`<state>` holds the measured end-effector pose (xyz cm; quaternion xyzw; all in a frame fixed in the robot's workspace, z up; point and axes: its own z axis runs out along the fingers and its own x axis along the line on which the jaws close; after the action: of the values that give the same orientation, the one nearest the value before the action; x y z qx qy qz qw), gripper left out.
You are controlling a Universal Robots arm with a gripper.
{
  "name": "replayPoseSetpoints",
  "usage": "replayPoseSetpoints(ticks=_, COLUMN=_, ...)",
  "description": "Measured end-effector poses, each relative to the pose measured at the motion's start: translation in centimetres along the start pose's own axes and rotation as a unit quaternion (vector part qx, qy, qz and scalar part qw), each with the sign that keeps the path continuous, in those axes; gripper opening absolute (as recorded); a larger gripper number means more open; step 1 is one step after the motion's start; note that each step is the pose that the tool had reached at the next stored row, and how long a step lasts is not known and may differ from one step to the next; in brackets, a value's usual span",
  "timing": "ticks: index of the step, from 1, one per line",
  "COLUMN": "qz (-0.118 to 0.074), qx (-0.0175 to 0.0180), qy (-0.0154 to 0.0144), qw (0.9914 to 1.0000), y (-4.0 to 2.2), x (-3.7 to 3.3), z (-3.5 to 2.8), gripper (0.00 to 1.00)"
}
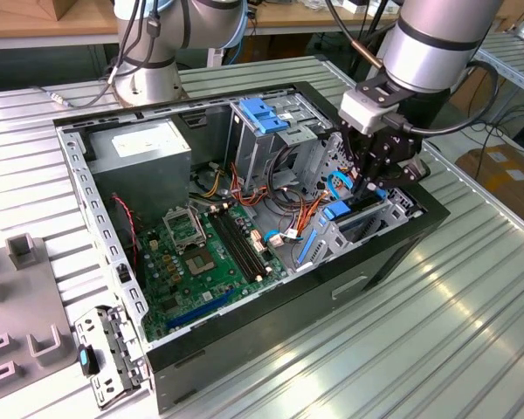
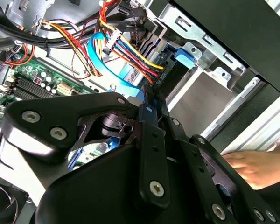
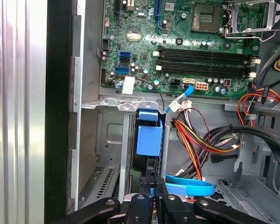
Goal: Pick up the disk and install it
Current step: 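Insert the second disk wire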
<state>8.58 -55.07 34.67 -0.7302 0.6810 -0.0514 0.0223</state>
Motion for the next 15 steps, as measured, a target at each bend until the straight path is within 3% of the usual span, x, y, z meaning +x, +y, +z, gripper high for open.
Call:
replayPoseSetpoints(ticks=7, qz=0.000, qx=0.0000, qy=-0.0005, qw=1.00000, y=-0.02, x=0.01, z=-0.23, gripper=0.16)
replayPoseSetpoints(ticks=15, qz=0.029, qx=-0.0013, qy=0.0024, qw=0.99957, y=-0.16, x=0.02, z=-0.27, gripper=0.16)
